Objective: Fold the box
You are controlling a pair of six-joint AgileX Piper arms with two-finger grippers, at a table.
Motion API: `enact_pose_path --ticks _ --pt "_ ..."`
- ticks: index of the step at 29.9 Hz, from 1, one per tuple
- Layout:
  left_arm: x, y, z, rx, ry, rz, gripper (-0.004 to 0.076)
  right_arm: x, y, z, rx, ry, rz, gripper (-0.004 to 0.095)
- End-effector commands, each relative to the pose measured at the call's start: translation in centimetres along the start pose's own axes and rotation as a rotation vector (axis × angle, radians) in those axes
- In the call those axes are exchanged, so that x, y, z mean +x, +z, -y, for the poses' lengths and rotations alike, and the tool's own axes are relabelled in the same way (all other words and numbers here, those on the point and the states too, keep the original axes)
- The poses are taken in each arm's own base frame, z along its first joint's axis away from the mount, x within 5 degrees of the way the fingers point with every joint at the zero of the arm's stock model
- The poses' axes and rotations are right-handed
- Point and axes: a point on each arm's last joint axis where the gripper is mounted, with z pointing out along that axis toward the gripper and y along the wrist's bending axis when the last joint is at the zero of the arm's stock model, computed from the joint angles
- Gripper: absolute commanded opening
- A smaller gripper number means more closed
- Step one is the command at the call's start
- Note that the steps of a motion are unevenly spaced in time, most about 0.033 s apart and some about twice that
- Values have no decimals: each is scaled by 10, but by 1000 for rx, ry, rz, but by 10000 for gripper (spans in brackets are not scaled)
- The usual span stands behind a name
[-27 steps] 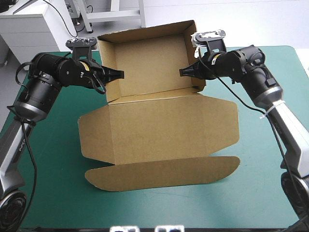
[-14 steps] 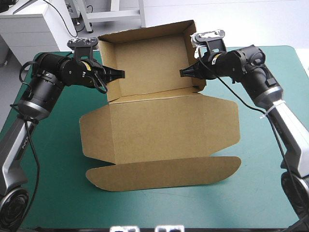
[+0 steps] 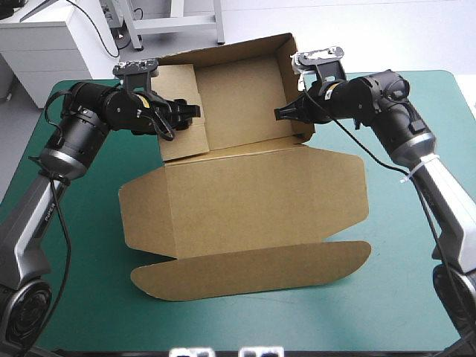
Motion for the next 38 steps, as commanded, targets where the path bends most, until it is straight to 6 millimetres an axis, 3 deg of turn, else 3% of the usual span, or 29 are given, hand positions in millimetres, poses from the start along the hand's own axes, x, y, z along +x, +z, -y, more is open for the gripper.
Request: enact_pose_path --ticks 1,6,8,12,18,22,29,38 --pt "-14 -22 10 69 -86 147 589 -18 -34 -18 -112 33 163 -14" --pt "-14 -22 9 52 -90 151 548 -19 -34 -18 -110 28 171 -14" --pt "-14 -22 9 49 -88 150 414 -19 -34 -17 -99 19 171 -14" --pt "-14 -22 8 41 -80 153 3 -19 -33 -15 -86 16 167 -14" --pt "-13 -18 10 55 31 134 0 -16 -29 -13 -65 1 134 -14" --pt "-8 -6 8 41 97 65 0 -9 -15 -4 -48 27 47 -14" --pt "5 38 0 -14 184 -131 1 13 22 13 -1 33 -186 -14" --pt "20 88 3 74 210 -279 -1 48 77 26 52 44 -492 -14"
